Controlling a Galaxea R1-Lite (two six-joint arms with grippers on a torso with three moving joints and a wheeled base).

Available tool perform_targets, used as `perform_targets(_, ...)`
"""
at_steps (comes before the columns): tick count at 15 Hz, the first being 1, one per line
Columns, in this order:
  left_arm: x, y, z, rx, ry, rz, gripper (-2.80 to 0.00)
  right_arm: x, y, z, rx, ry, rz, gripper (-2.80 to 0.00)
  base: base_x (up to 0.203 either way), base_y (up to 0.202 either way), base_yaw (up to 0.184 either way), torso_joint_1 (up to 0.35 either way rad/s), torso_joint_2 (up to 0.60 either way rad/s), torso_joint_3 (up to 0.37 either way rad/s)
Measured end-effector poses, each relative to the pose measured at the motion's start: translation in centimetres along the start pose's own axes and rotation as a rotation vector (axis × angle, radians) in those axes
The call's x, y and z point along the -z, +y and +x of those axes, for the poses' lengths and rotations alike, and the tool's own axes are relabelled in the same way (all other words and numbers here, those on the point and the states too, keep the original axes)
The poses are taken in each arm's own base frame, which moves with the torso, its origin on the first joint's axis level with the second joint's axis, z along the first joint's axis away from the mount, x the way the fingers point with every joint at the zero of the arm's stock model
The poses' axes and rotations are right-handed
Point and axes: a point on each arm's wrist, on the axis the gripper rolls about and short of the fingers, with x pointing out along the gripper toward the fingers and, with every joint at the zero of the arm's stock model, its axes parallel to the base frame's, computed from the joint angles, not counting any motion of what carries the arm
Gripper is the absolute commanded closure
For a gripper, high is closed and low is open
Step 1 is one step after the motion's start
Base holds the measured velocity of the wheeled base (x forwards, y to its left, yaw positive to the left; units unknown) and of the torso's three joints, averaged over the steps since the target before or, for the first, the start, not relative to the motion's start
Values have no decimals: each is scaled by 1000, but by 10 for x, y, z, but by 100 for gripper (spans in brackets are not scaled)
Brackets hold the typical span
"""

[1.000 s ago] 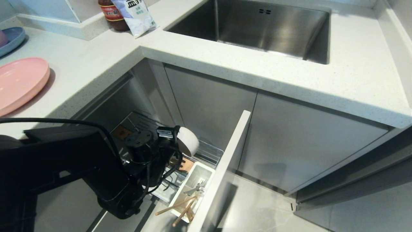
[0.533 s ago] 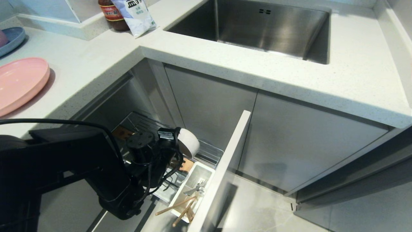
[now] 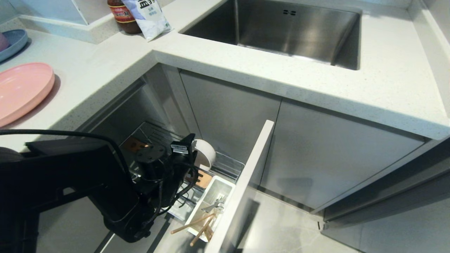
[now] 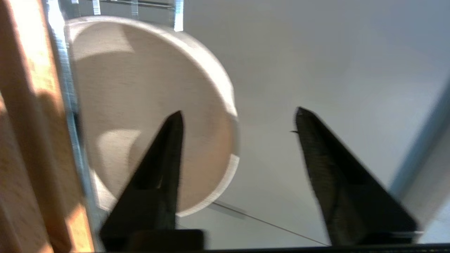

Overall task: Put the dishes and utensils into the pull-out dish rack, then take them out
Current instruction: Pick up the bowl and place it in the cupboard, then pick up the plate and place it in the cupboard

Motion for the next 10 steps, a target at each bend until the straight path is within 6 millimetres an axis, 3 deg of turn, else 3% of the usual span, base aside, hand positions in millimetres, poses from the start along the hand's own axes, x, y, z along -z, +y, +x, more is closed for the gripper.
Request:
perform_targets(6, -2, -30, -17, 53, 11, 5, -280, 0, 0, 0, 0, 0, 0, 0, 0, 0, 0, 0, 0, 0)
perform_targets(9, -4, -48, -30, -4, 28, 21, -280, 0, 0, 0, 0, 0, 0, 0, 0, 0, 0, 0, 0, 0)
perform_targets(10, -6, -54, -36, -21, 28, 27, 0, 0, 0, 0, 0, 0, 0, 0, 0, 0, 0, 0, 0, 0)
